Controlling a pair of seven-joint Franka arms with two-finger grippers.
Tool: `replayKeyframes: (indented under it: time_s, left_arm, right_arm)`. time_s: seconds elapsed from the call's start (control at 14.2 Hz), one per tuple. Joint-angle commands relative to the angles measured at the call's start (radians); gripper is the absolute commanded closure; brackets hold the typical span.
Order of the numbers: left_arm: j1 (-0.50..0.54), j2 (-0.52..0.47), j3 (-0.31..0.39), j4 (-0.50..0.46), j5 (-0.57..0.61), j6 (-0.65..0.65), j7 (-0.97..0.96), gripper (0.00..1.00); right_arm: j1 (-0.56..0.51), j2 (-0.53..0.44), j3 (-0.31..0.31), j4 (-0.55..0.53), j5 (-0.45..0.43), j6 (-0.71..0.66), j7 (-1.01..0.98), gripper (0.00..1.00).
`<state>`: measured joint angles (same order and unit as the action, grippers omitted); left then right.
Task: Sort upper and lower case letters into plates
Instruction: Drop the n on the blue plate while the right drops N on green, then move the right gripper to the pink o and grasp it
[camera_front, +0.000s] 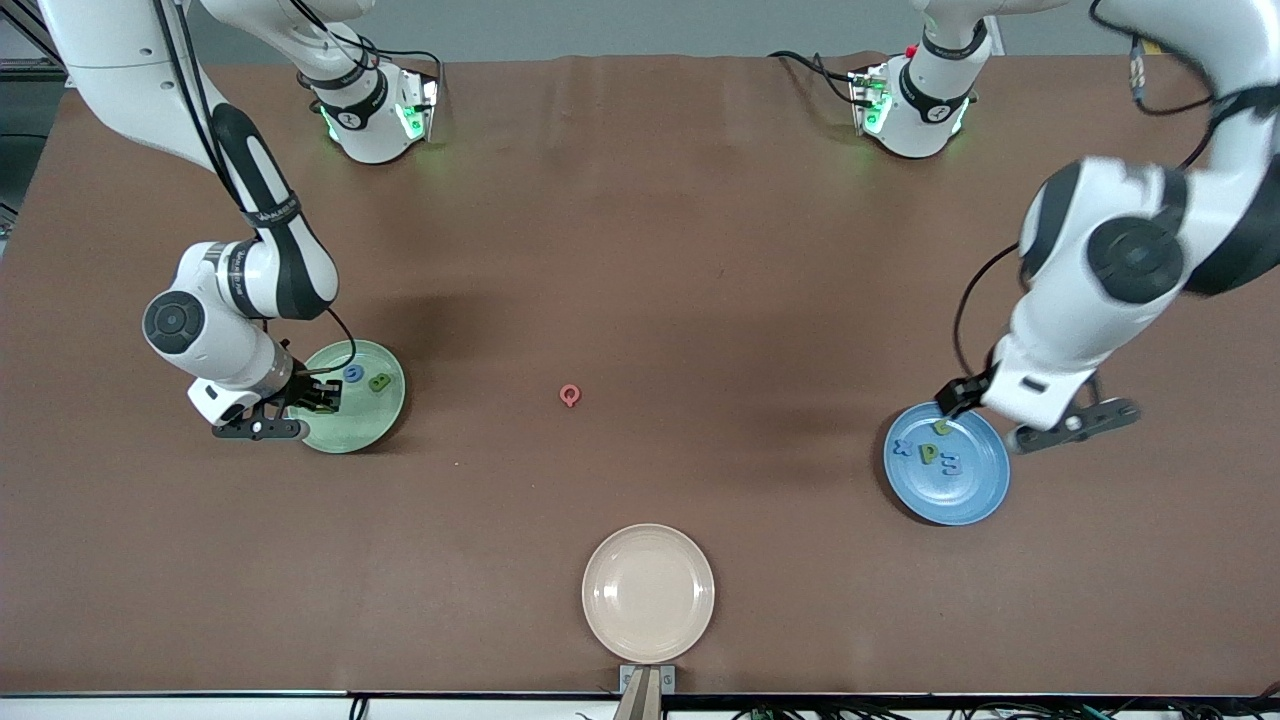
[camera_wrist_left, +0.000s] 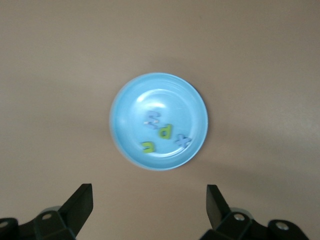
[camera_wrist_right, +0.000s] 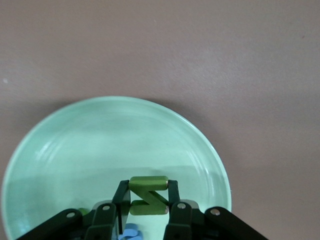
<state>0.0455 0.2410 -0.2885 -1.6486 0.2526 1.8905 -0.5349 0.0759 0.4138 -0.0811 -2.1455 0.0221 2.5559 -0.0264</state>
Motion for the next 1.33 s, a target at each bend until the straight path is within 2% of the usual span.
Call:
replayKeyframes:
  time_s: [0.0,0.07,0.14,0.28,0.42,0.63,0.77,0.91,1.26]
  left_arm:
    - [0.010,-0.031,0.002,0.140,-0.015,-0.204,0.094,0.00]
    - [0.008,-0.043,-0.003,0.192,-0.019,-0.265,0.111,0.00]
    - [0.007,-0.061,-0.006,0.223,-0.027,-0.322,0.115,0.00]
    - [0.008,-0.115,-0.003,0.237,-0.057,-0.375,0.178,0.00]
    - [-0.004,-0.187,0.040,0.207,-0.114,-0.383,0.303,0.00]
    - [-0.082,-0.264,0.155,0.148,-0.163,-0.418,0.360,0.00]
    - [-0.073,-0.279,0.155,0.144,-0.194,-0.430,0.365,0.00]
    - [-0.079,-0.278,0.154,0.139,-0.208,-0.430,0.363,0.00]
    - [-0.075,-0.281,0.130,0.148,-0.216,-0.432,0.346,0.00]
  right_arm:
    - [-0.027,-0.001,0.021,-0.022,-0.011,0.024,-0.014,0.90]
    - [-0.028,0.000,0.021,-0.019,-0.011,0.021,-0.012,0.49]
    - [-0.027,-0.001,0.021,-0.019,-0.008,0.023,-0.010,0.00]
    - [-0.016,-0.004,0.021,-0.016,-0.001,0.009,0.014,0.00]
    - [0.039,-0.018,0.029,-0.005,0.001,-0.031,0.151,0.00]
    - [0.192,-0.017,0.029,0.039,-0.001,-0.062,0.438,0.00]
    - [0.295,0.008,0.027,0.087,-0.001,-0.060,0.627,0.00]
    - [0.382,0.075,0.027,0.154,-0.001,-0.059,0.800,0.00]
    - [0.534,0.227,0.027,0.326,0.002,-0.052,0.928,0.00]
